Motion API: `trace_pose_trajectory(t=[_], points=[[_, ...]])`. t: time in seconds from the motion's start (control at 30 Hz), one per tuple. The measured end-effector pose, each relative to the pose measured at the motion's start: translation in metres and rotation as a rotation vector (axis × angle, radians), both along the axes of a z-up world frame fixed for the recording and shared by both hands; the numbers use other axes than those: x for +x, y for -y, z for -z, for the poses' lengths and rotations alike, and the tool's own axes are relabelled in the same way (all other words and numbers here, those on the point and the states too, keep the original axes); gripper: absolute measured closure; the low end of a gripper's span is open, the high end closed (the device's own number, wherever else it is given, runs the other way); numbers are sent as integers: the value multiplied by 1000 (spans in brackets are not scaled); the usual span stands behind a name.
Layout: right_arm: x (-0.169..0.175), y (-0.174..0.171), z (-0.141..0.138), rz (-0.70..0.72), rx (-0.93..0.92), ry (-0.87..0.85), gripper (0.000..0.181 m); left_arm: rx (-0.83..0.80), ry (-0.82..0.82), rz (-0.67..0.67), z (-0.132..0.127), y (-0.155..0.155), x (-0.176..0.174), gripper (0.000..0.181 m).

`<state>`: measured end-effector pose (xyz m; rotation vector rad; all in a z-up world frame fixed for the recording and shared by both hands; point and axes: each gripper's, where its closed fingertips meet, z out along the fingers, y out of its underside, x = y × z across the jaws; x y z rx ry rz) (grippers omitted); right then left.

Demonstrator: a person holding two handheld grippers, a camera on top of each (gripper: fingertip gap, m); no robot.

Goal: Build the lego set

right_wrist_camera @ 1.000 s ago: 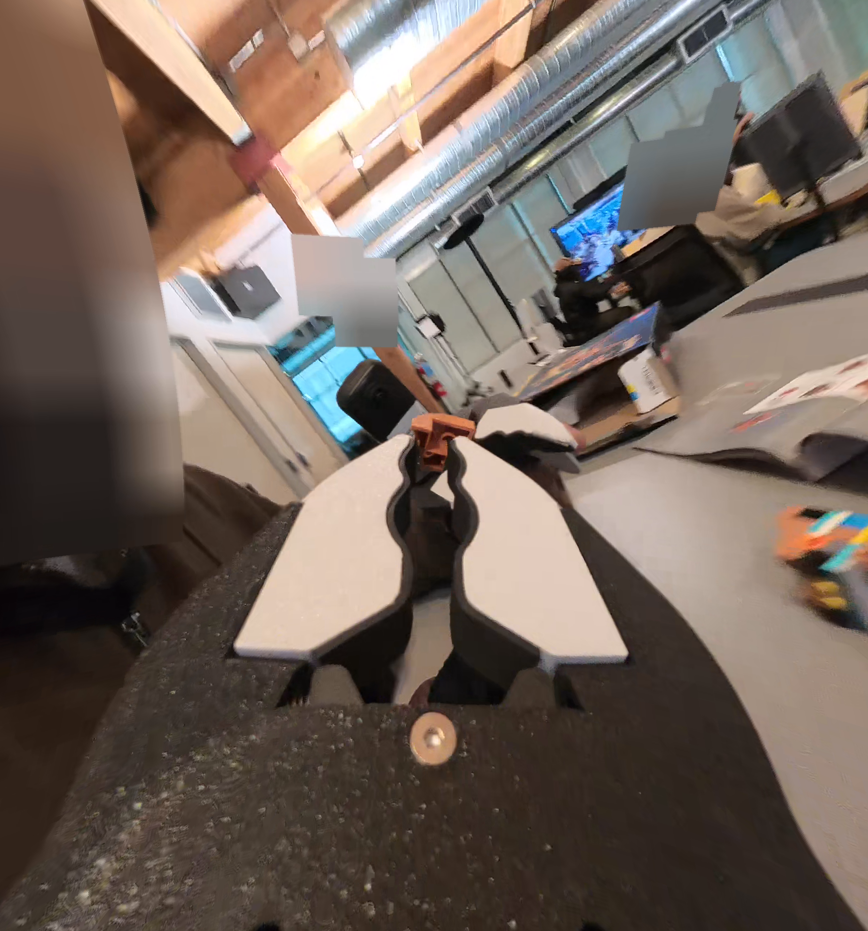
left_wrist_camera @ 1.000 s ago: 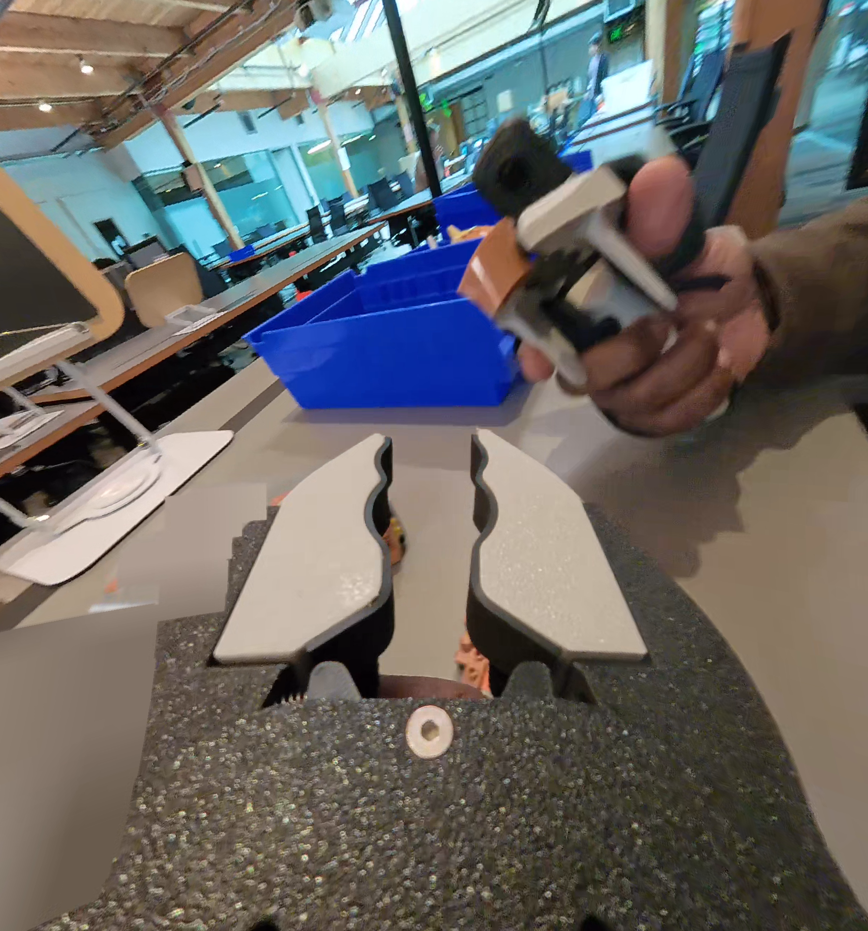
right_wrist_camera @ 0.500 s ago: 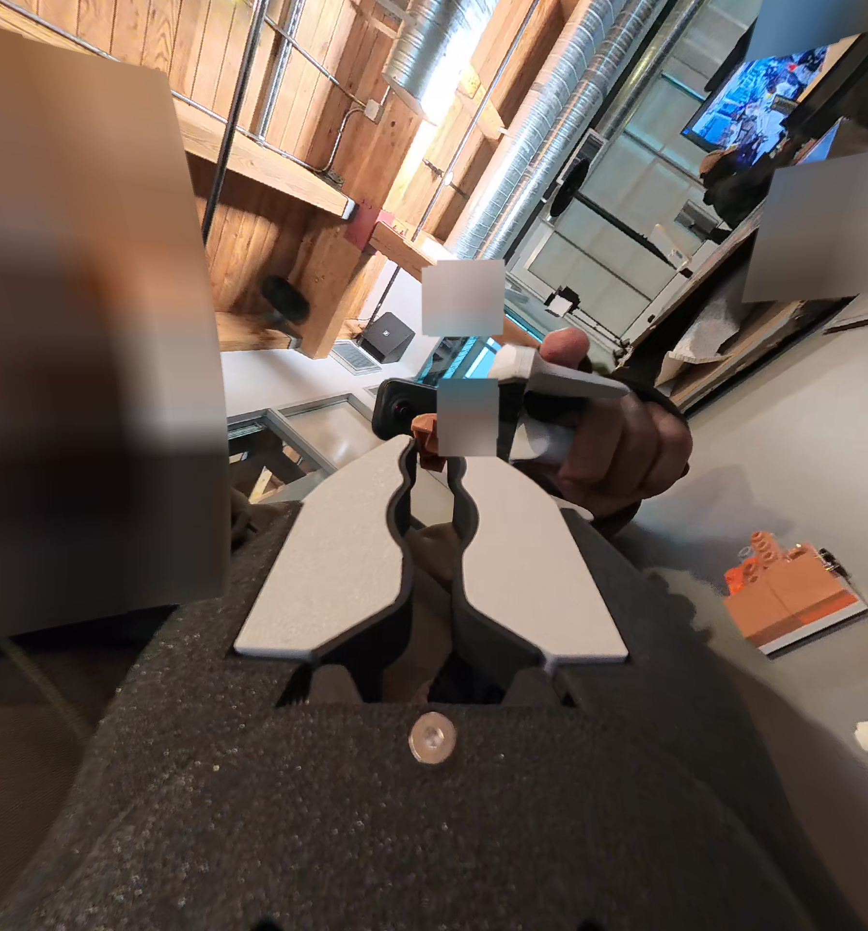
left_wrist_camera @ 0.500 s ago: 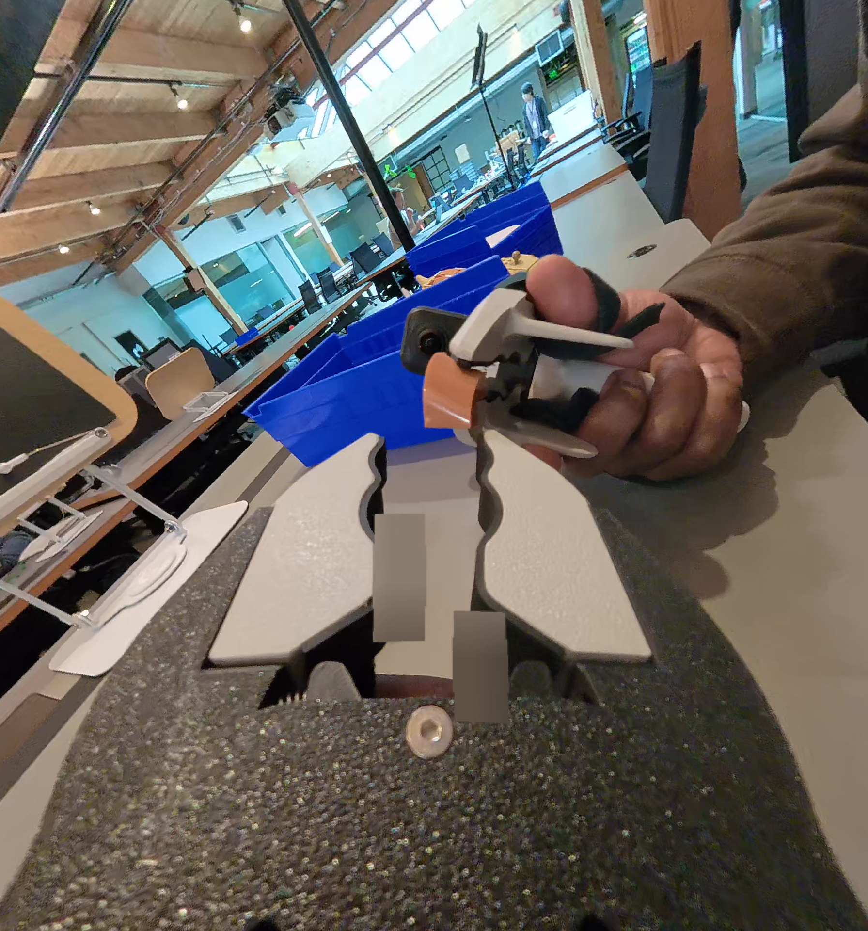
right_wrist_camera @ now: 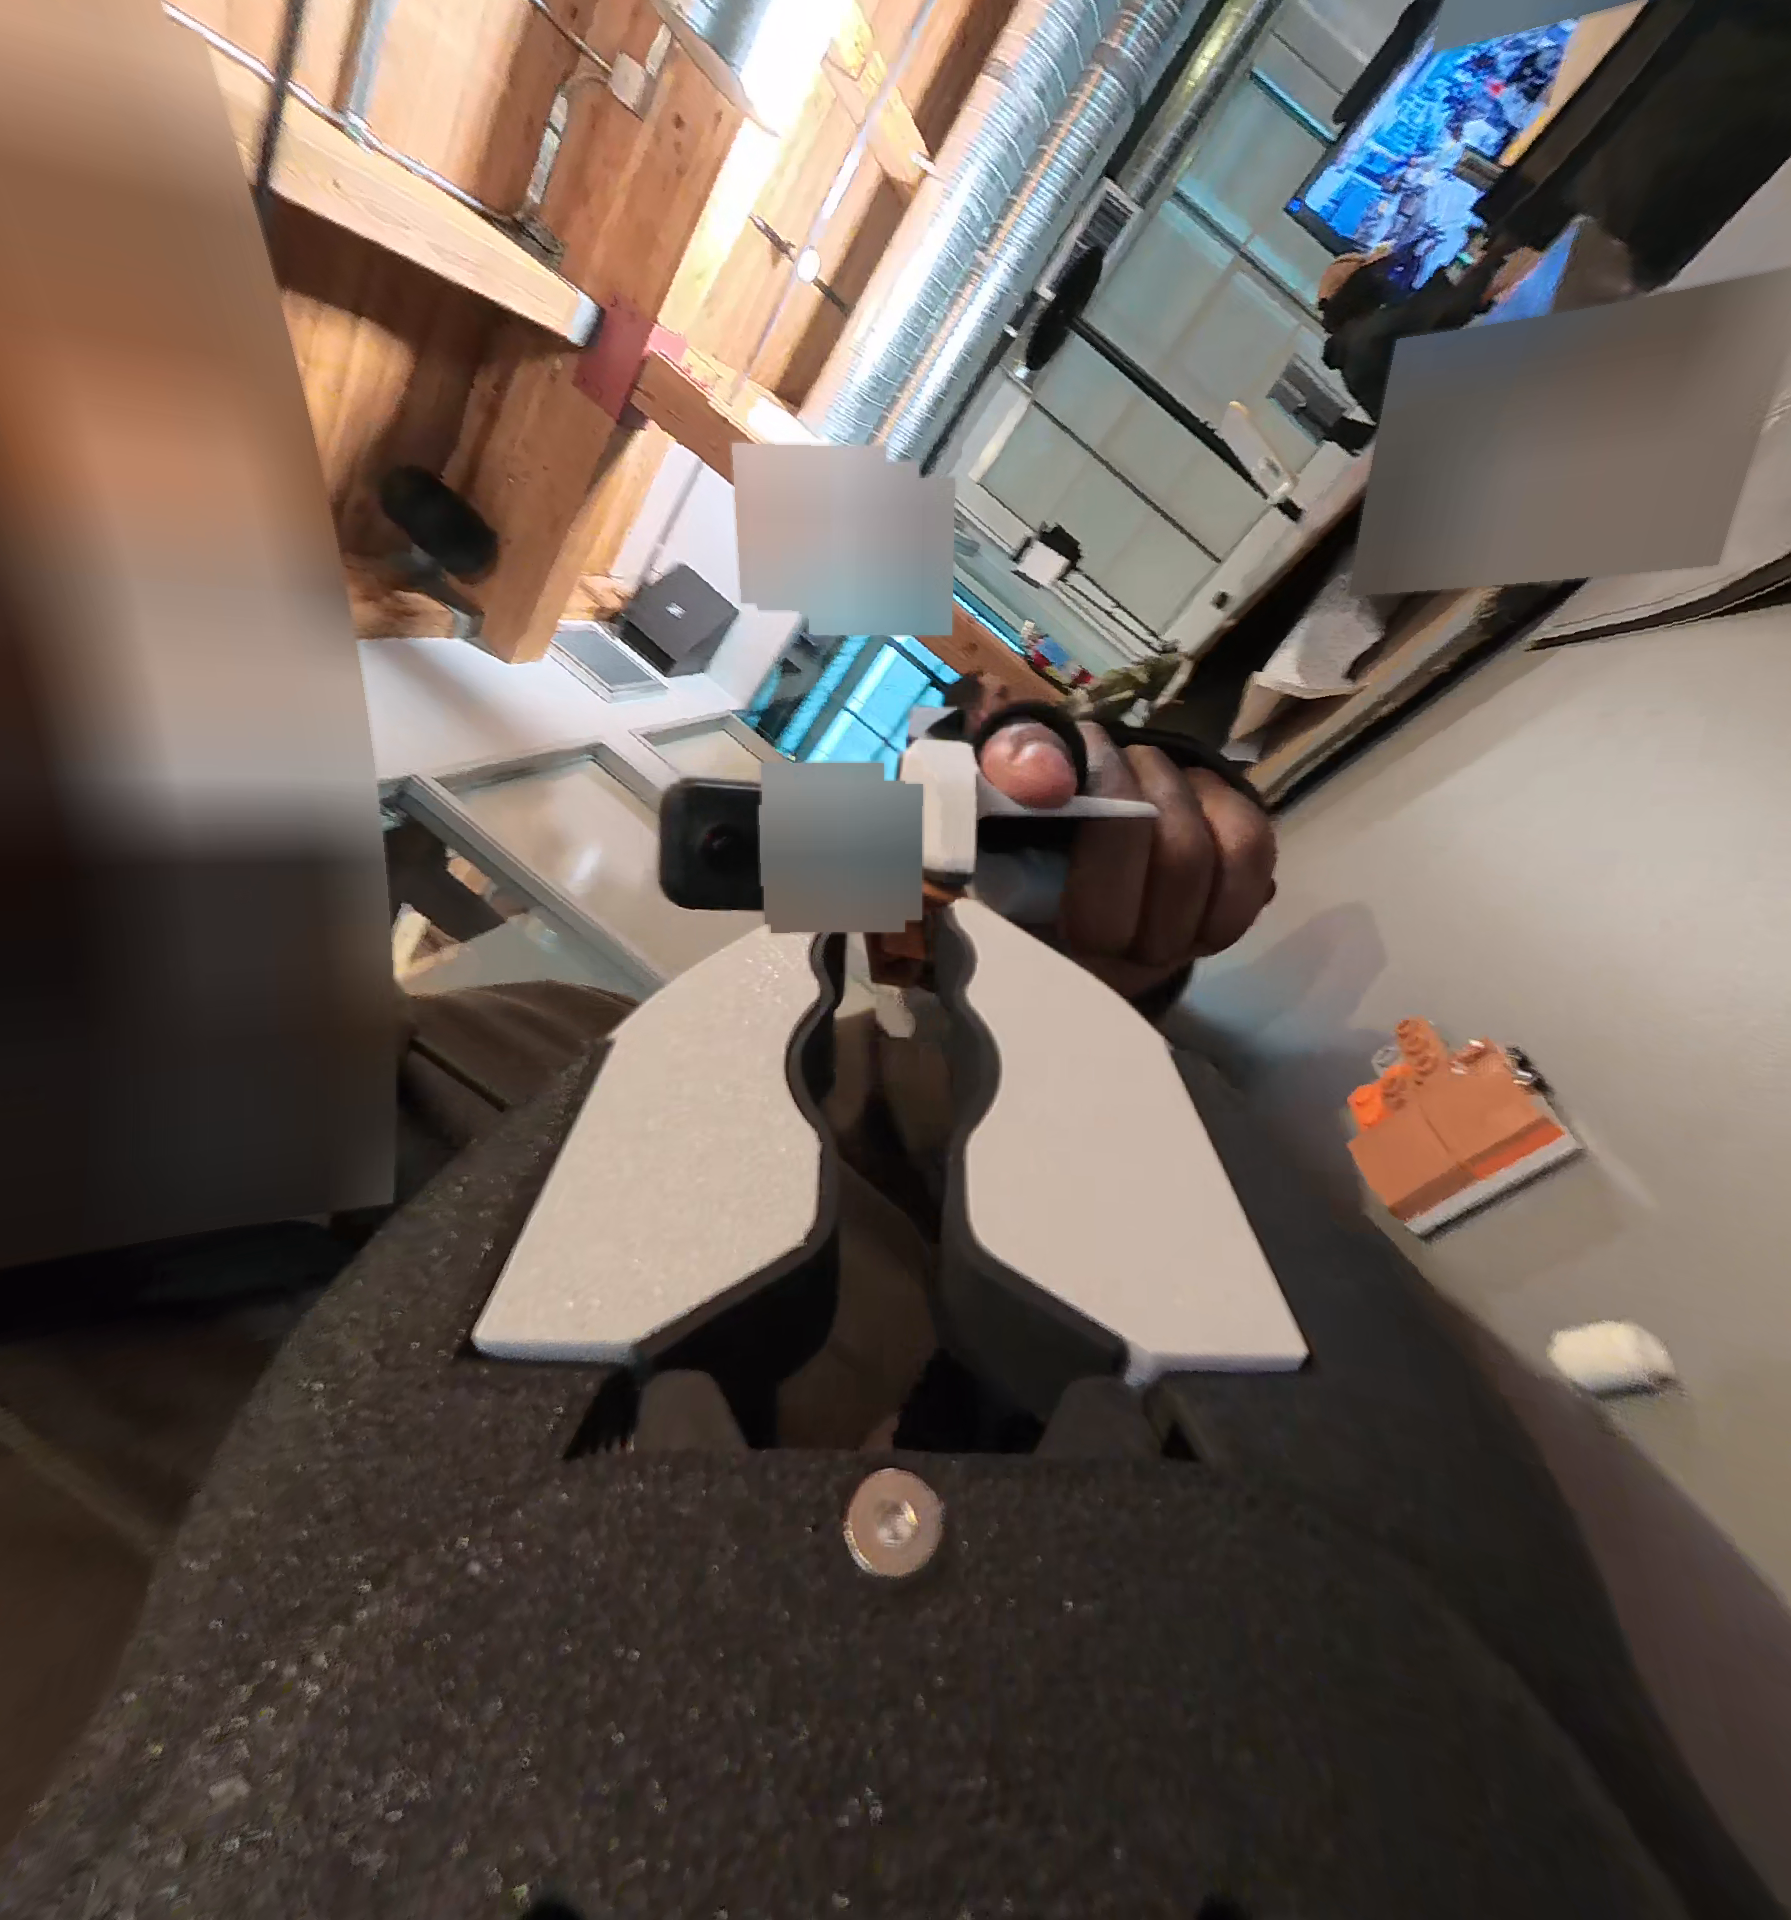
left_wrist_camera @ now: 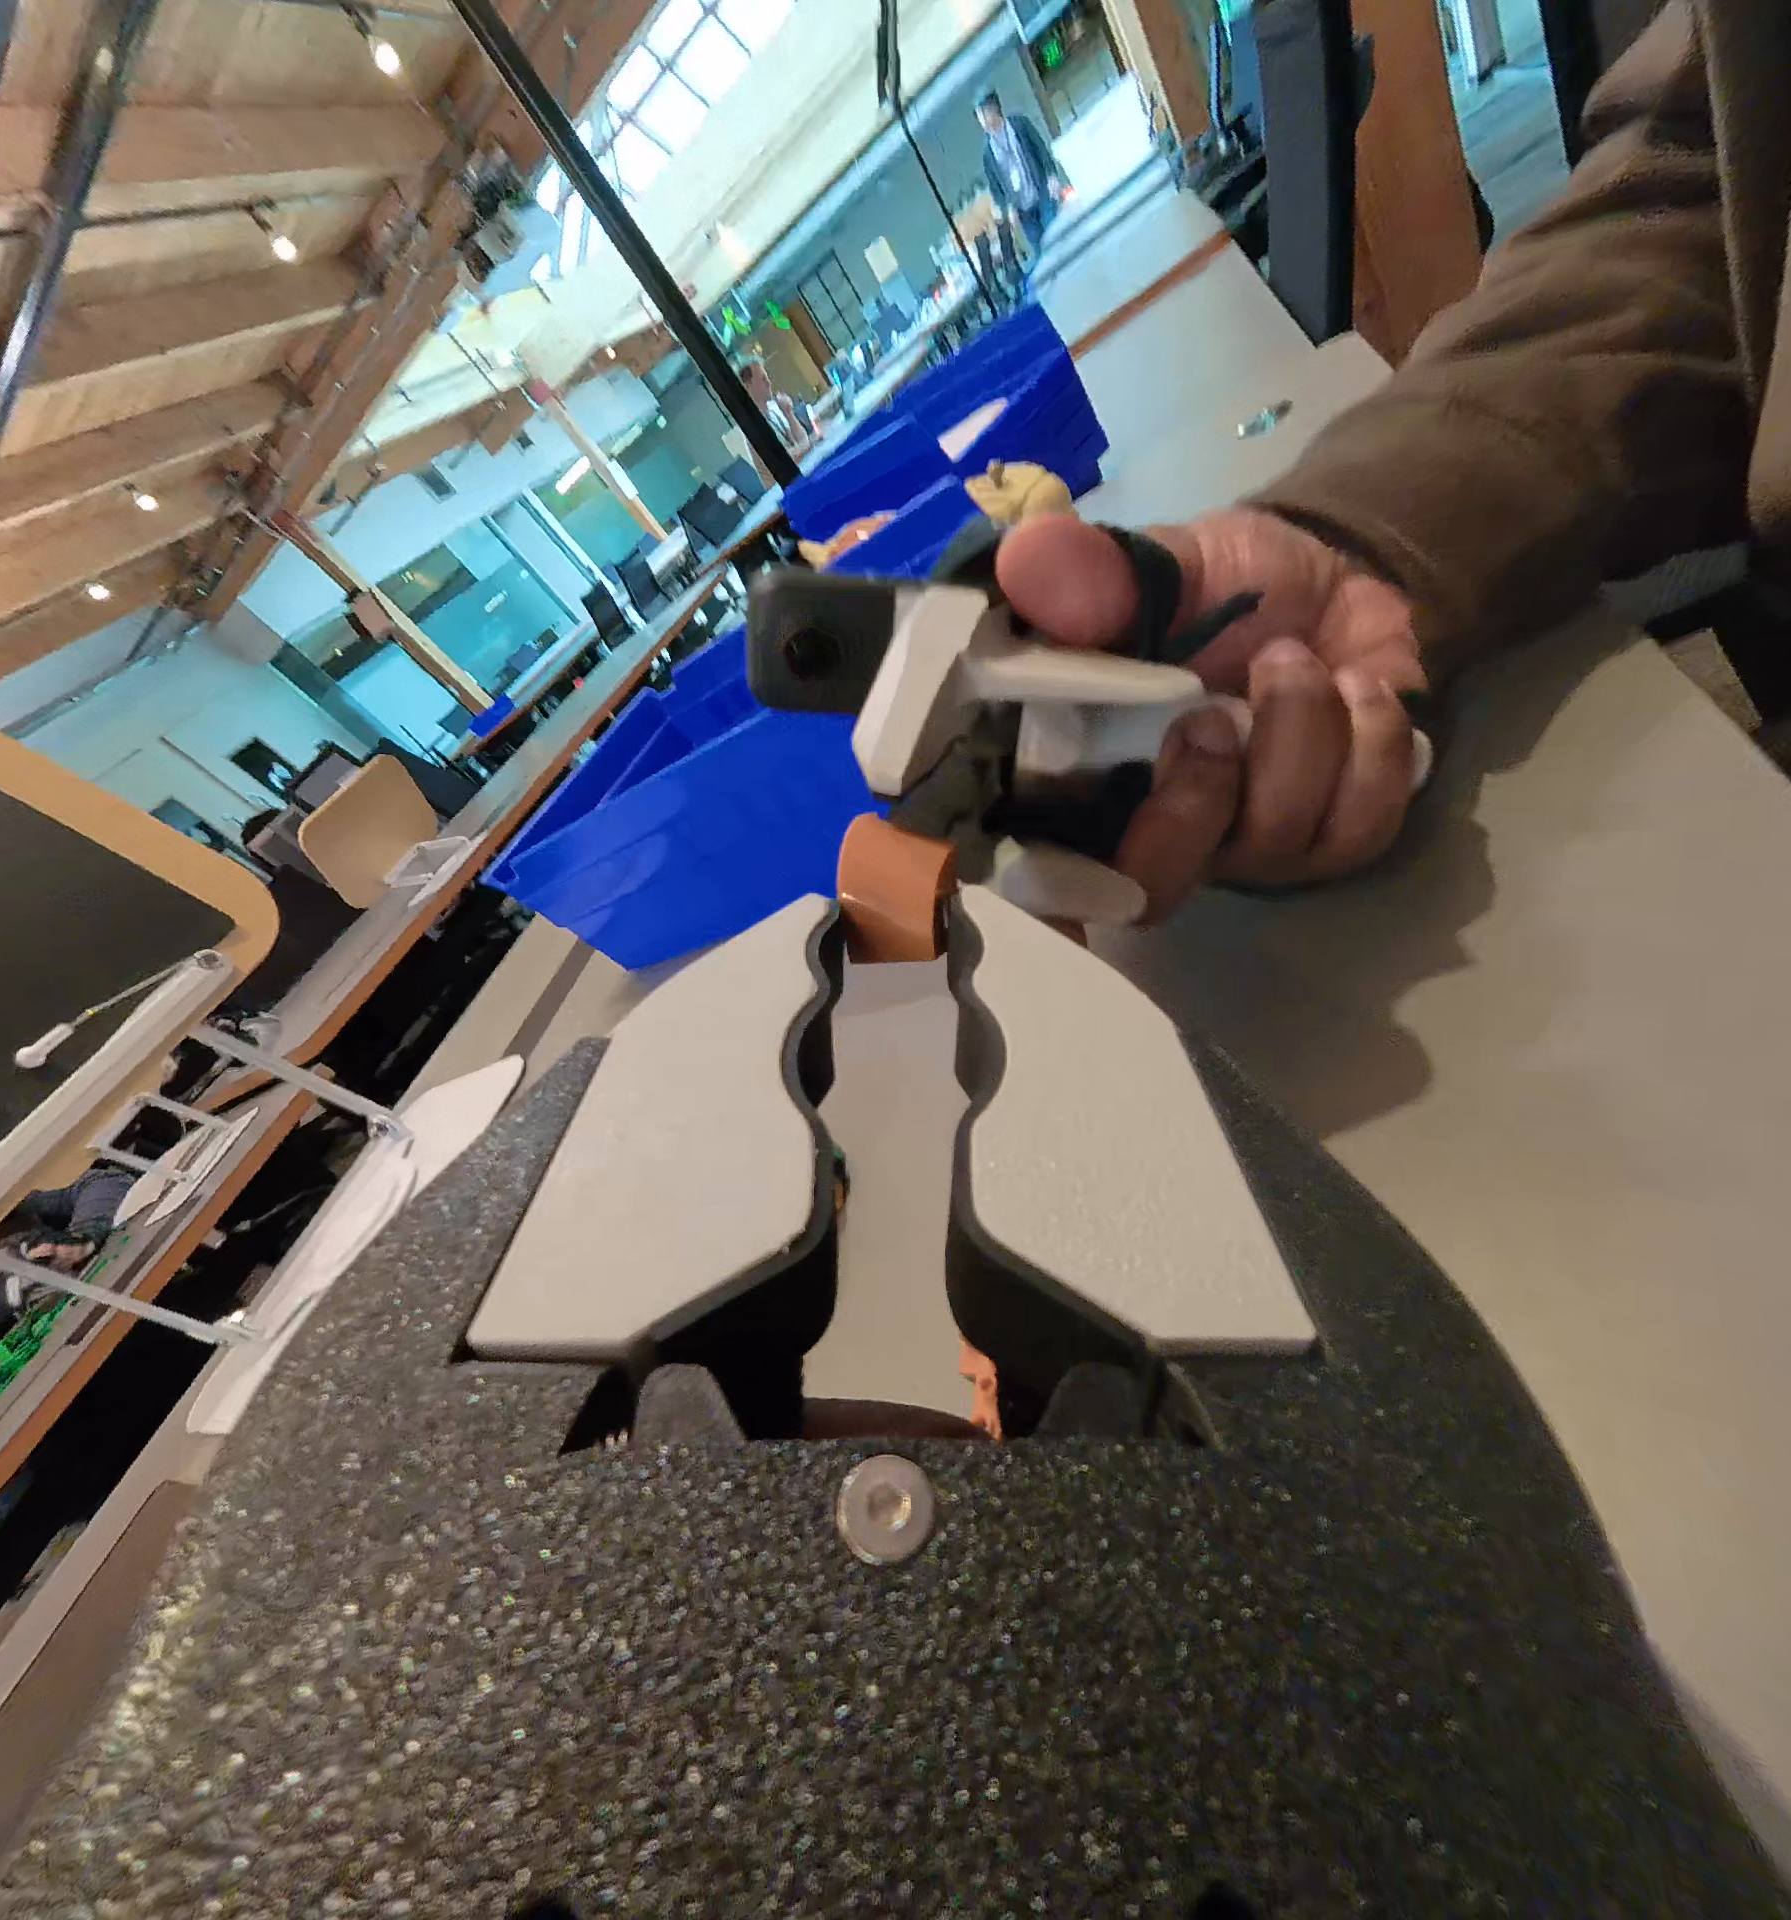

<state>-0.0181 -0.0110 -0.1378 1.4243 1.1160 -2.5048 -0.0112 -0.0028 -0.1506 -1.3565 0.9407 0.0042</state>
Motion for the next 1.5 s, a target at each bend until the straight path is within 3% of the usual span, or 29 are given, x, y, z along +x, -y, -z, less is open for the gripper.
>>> trace_pose_trajectory(t=[0.23,0.37,0.53,0.87,1.17,1.5], points=[[10,-20,28,117,389,111,162,-55,-217,-35,30,-7,-1,162],[12,-19,50,114,582,200,163,-20,-332,-61,40,-11,0,162],[12,-3,51,39,574,193,161,103,-457,-113,39,-15,0,162],[8,-5,44,128,644,117,172,256,-510,-133,26,-13,2,162],[9,-3,38,104,595,82,171,325,-525,-137,19,-11,4,162],[9,-2,33,160,688,2,175,308,-504,-145,20,-12,0,155]])
